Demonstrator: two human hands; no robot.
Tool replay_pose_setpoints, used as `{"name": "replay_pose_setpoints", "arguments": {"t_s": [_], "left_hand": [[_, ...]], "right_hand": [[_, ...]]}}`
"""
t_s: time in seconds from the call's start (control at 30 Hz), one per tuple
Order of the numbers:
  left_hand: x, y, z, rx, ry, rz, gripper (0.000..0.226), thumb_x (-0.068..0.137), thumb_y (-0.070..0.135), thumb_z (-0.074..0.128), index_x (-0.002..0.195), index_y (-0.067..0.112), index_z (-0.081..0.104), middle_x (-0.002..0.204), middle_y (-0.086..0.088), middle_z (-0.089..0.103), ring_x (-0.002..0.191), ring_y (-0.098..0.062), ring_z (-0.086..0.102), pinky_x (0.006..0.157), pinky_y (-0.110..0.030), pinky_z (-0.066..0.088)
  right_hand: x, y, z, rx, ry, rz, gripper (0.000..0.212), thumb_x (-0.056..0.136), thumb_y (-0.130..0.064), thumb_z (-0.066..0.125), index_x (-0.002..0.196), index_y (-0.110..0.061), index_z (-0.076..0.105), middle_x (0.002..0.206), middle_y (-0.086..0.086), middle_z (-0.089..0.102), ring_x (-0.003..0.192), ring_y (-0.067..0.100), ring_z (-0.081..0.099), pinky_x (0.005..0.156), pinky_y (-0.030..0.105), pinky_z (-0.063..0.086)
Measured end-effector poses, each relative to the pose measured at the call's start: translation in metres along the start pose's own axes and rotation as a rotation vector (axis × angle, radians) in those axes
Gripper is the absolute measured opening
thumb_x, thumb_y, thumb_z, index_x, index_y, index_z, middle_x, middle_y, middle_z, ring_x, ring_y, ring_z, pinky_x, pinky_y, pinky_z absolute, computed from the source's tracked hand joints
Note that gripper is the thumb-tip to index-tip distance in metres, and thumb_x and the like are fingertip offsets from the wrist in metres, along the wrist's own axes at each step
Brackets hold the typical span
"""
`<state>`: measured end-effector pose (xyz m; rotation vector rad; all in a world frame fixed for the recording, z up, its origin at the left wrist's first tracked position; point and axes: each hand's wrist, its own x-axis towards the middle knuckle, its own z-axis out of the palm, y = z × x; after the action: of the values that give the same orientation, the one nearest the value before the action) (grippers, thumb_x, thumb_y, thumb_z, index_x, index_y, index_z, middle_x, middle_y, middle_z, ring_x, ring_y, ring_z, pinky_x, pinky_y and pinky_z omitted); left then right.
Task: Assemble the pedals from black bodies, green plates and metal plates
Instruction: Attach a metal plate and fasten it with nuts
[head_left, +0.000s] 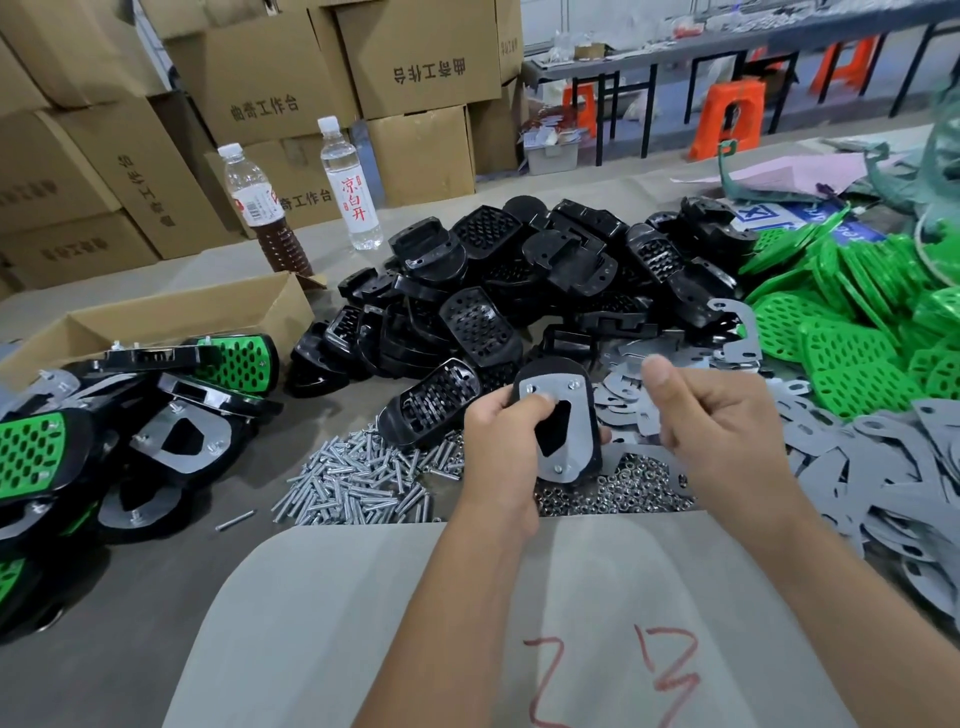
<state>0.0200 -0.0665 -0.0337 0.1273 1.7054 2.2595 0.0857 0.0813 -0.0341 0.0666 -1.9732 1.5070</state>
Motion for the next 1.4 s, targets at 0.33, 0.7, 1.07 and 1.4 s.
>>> {"name": "replay_pose_setpoints", "arguments": {"t_s": [0.33,0.7,1.07,1.4], "left_hand": [[-0.004,0.002,0.005,0.054,0.03,0.018,0.021,0.091,0.006,0.057,0.099,0.0,0.075,0.097,-0.035,0.073,0.09,-0.059,0.07,0.077,-0.065,0.059],[-0.006,0.0,0.009,0.412,0.109,0.201,0.016,0.086,0.014,0.062,0.091,-0.001,0.066,0.073,-0.006,0.061,0.068,-0.019,0.052,0.063,-0.044,0.048],[-0.008,-0.003,0.011,0.502,0.166,0.269,0.009,0.091,0.013,0.066,0.084,0.007,0.066,0.069,0.007,0.063,0.063,-0.01,0.052,0.062,-0.034,0.046],[-0.009,-0.005,0.015,0.497,0.19,0.299,0.018,0.092,0.015,0.068,0.076,0.012,0.062,0.063,0.011,0.058,0.058,-0.007,0.048,0.06,-0.025,0.041]], "right_hand": [[0.003,0.009,0.001,-0.07,-0.033,0.011,0.007,0.097,-0.021,0.073,0.091,-0.02,0.075,0.061,-0.007,0.054,0.053,0.007,0.042,0.052,0.017,0.034],[0.005,0.01,0.016,-0.6,-0.031,-0.184,0.027,0.098,-0.021,0.069,0.079,-0.02,0.051,0.073,-0.015,0.046,0.068,0.009,0.047,0.061,0.028,0.04],[0.001,0.006,0.02,-0.631,-0.222,-0.052,0.016,0.104,-0.031,0.034,0.091,-0.022,0.034,0.059,-0.005,0.05,0.057,0.019,0.049,0.053,0.044,0.039],[0.0,0.007,0.023,-0.745,-0.154,-0.026,0.024,0.106,-0.038,0.03,0.089,-0.02,0.033,0.062,-0.004,0.05,0.058,0.024,0.049,0.051,0.04,0.034]]}}
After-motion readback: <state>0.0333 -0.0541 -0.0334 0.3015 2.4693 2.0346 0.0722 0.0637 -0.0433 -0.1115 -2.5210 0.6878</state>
